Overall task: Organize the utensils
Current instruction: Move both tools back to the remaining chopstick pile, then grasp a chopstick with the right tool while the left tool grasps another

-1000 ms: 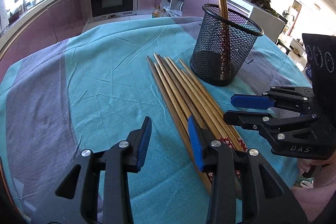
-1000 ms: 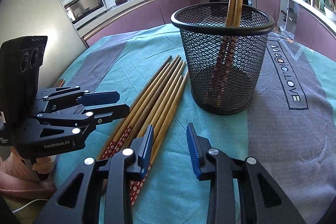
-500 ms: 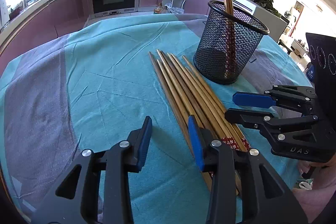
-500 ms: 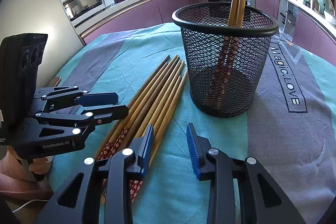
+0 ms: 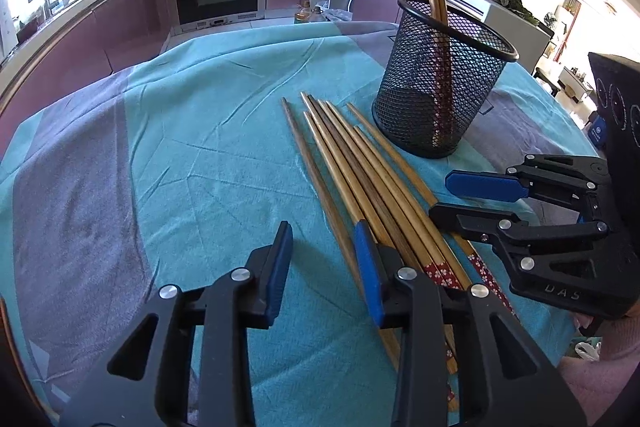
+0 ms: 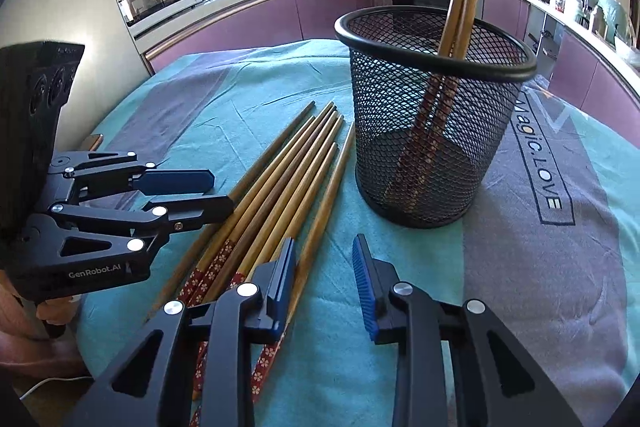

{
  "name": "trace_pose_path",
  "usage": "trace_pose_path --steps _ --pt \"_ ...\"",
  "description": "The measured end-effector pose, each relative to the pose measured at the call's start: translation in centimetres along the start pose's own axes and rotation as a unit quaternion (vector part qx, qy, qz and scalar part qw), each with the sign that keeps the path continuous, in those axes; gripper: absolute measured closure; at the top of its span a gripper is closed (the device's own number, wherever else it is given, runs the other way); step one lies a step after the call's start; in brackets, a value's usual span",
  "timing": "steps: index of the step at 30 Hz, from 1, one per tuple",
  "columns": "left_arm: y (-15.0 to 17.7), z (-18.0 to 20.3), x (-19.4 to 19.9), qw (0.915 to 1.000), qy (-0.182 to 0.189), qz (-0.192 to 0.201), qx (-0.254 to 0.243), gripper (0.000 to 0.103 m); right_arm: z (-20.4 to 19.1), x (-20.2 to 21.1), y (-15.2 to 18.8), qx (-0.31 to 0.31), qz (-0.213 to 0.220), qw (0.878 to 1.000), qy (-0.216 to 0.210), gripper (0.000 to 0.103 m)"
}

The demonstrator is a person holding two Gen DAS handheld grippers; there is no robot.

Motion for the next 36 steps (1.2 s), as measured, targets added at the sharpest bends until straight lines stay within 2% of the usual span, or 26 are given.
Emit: trace_pose_path --steps 5,12,22,29,36 --pt "-1.1 0.0 -0.8 1.0000 -0.006 -0.005 0.000 0.077 0.1 -0.5 -0.5 -0.001 0.002 1.000 0.007 0.079" --pt "-1.9 0.0 -1.6 0.9997 0.002 -0.010 0.021 0.091 0.1 -0.8 -0.9 -0.012 0.005 1.000 -0.005 0.093" --pt "-1.7 -0.9 -0.4 0.9980 0.012 0.011 0.061 0.095 1.0 0.6 -0.8 -0.045 0.027 0.998 -0.021 0.097" --pt "-0.6 0.1 0.8 0.9989 0.026 0.005 0.039 0.095 0.1 1.7 -0.5 -0.020 0.029 0.998 -0.050 0.097" --pt "0.5 1.0 0.4 0.9994 0.030 -0.011 0.016 0.095 -0.5 0.8 0.1 -0.007 0.007 0.999 -0.050 0.097"
Point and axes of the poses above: each gripper's, at about its wrist camera, not at the fingertips, and x roughly against the way its jaws point, z to its right, y to its underside, the point moved 9 cm from there along -x, roughly the way its jaws point, and after that the axes turned 7 degrees about x, right-handed, at the moved point
